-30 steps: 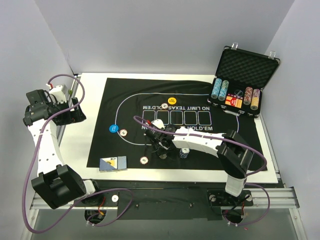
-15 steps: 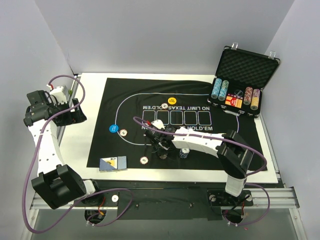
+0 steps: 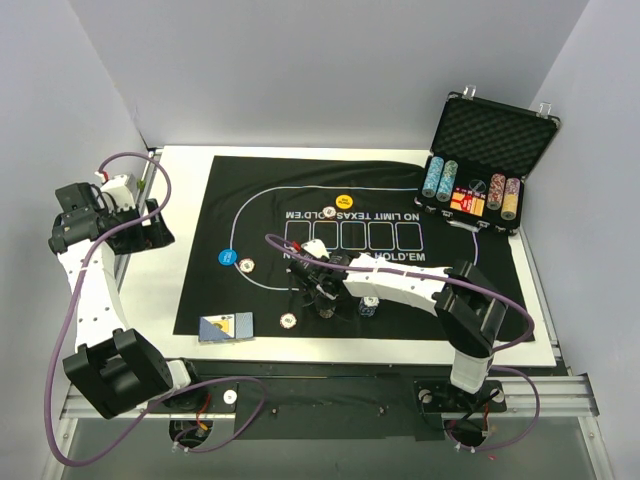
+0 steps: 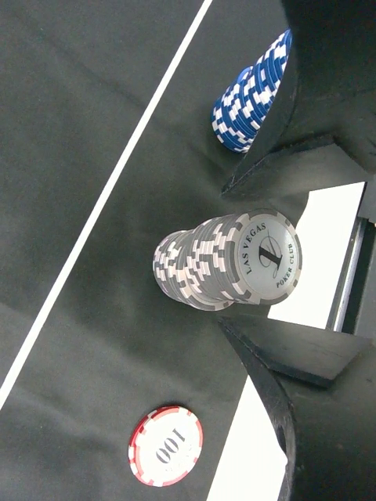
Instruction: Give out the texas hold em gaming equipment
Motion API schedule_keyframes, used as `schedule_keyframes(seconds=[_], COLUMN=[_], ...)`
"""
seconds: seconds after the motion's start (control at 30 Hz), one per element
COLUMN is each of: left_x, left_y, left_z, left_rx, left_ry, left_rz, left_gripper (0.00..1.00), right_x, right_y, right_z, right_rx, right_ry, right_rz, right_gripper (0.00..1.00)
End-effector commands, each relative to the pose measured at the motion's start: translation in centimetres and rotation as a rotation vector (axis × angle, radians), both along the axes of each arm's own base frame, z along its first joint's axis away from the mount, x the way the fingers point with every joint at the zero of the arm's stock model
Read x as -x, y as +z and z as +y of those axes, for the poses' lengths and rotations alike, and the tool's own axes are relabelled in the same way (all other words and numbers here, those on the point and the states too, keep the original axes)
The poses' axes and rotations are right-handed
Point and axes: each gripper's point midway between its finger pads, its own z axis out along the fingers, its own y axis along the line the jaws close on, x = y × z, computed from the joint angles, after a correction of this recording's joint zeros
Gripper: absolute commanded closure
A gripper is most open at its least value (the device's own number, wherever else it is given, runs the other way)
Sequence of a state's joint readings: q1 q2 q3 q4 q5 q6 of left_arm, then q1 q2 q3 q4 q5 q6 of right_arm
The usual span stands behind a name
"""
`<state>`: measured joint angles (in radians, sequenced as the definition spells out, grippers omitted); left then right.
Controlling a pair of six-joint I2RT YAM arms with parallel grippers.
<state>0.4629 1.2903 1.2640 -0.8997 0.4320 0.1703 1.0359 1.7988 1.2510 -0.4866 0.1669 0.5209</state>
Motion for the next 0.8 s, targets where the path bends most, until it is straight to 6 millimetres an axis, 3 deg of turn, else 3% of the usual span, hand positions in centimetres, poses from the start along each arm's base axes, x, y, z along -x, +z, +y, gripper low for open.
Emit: schedule_keyframes(seconds=[0.0,0.23,0.6,0.77], left_x=[-0.2,-0.1,-0.1,-0.1], left_y=[1.0,0.9,1.1,1.3], left_z=[0.0,0.0,0.0,0.0], left_rx=[-0.019,-0.018,-0.024,-0.024], left_ry=[-0.021,-0.021,-0.021,-0.023], left_rz=[-0.054,-0.052,-0.059,-0.065], left_gripper=[0.04,0.04,0.04,0.04], right_x=[-0.2,-0.3,-0.2,-1.1], right_y=[2.5,3.3,3.3,5.1], right_z=[0.0,0.1,0.3,1.2], right_rx=[-0.013,-0.035,-0.040,-0.066], right_ry=[0.003,-0.007,-0.006,0.004], right_rz=[-0.038,-0.054,-0.046,-0.080], right_gripper=[0.47,0.61,0.69,0.71])
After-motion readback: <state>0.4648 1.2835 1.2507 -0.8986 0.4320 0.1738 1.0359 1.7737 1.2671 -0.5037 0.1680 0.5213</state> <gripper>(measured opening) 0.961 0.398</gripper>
